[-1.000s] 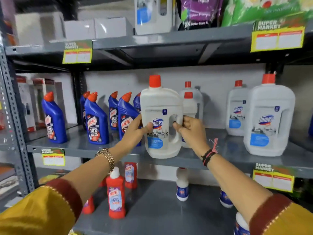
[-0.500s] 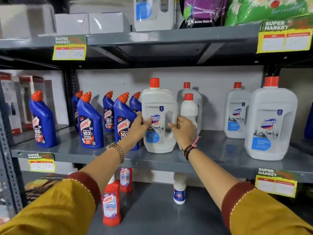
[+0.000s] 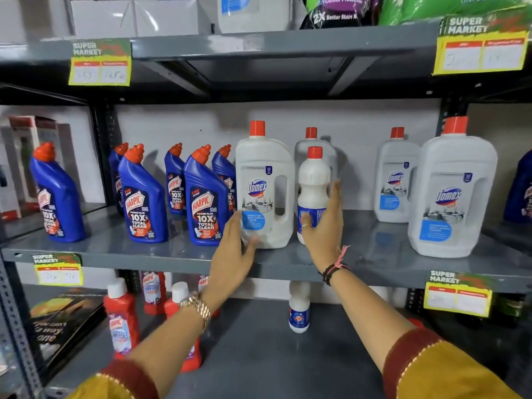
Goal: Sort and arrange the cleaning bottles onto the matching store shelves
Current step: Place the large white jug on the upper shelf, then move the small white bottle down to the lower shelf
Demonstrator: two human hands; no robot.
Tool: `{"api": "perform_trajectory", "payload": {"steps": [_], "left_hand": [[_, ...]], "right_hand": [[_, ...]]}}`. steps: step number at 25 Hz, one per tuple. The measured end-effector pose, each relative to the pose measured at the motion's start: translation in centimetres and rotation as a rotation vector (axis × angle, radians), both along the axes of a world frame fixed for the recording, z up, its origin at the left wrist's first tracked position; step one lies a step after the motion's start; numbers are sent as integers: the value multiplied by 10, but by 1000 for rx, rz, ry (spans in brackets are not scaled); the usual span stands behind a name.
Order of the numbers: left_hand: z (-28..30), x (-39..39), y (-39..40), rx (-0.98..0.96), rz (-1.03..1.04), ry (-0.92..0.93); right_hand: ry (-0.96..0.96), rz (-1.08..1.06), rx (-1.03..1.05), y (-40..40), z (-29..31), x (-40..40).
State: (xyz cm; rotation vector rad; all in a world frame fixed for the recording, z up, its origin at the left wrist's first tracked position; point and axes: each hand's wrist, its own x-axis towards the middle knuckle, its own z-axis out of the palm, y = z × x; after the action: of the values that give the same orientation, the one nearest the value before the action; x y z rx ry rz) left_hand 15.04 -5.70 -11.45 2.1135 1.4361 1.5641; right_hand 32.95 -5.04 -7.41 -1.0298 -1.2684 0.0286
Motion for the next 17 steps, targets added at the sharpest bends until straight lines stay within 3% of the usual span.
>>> {"api": "perform_trajectory", "payload": {"steps": [2, 7, 14, 17], "left_hand": [[-25, 1, -13, 85, 171, 244], [-45, -6, -27, 162, 267, 496], [-52, -10, -27, 197, 292, 546], [-57, -9, -24, 205, 279, 549]], "right_hand": [[7, -8, -198, 11, -6, 9], [99, 123, -418, 18, -10, 23], [35, 27, -213, -63, -28, 33], [68, 96, -161, -107, -57, 44]]}}
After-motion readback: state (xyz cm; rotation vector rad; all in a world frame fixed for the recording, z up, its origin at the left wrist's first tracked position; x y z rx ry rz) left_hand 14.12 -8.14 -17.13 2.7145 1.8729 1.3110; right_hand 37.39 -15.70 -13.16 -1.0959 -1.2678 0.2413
